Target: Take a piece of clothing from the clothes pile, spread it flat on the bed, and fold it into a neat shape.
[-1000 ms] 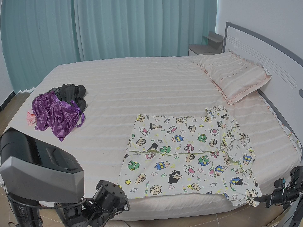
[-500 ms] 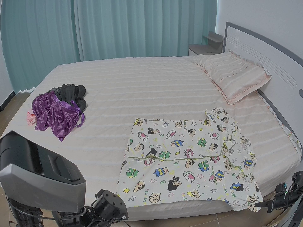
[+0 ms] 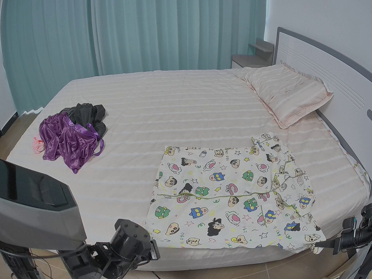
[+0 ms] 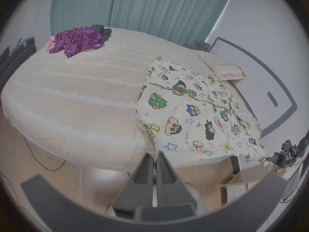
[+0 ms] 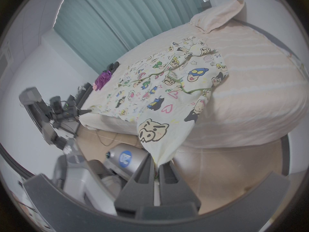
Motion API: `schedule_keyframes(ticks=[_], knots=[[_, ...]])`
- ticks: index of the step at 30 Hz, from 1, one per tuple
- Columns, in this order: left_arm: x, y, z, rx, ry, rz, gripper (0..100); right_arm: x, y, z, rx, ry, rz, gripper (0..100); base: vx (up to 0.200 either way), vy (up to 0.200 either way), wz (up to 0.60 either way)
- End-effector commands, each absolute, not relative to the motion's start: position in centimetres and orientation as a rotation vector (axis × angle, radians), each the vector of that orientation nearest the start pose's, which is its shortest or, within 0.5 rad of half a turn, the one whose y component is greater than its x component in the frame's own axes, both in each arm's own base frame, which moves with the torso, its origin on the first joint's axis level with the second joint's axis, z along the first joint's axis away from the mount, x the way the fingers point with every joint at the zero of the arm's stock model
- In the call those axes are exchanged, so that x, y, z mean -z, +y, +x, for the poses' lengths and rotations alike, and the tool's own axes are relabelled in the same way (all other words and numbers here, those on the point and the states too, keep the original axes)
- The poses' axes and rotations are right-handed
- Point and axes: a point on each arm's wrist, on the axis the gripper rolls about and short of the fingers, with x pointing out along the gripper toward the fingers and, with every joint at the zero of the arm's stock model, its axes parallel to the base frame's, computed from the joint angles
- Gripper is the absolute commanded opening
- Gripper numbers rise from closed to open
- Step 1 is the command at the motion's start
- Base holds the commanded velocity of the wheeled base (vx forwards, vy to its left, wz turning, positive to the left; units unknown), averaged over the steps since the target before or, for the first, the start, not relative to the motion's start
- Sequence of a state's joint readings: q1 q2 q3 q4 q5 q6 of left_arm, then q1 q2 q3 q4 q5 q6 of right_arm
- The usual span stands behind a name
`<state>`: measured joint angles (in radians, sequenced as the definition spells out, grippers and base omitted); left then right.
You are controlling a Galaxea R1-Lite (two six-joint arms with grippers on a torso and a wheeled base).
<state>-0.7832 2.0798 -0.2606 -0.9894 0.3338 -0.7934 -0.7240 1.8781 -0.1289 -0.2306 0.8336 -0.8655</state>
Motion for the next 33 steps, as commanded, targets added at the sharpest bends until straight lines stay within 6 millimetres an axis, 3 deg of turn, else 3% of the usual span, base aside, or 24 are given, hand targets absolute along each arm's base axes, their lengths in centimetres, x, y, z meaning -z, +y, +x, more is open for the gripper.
schedule_keyframes(ticks=[1, 6, 16, 24, 33], knots=[[-3.8, -17.1, 20.3, 0.126, 0.755, -0.416, 0, -4.6, -8.2, 14.0, -0.545, 0.811, 0.288, 0, 0.000, 0.000, 0.00], [-5.6, -17.4, 21.9, 0.124, 0.801, -0.507, 0, -6.4, -8.9, 15.3, -0.577, 0.804, 0.335, 0, 0.000, 0.000, 0.00], [-7.6, -17.3, 24.1, 0.021, 1.072, -0.615, 0, -7.0, -9.8, 17.6, -0.598, 0.815, 0.443, 0, 0.000, 0.000, 0.00], [-7.6, -16.0, 26.8, -0.048, 1.161, -0.694, 0, -7.3, -10.0, 19.1, -0.605, 0.829, 0.465, 0, 0.000, 0.000, 0.00], [-7.6, -16.0, 28.5, -0.063, 1.153, -0.767, 0, -7.1, -10.7, 20.8, -0.612, 0.833, 0.464, 0, 0.000, 0.000, 0.00]])
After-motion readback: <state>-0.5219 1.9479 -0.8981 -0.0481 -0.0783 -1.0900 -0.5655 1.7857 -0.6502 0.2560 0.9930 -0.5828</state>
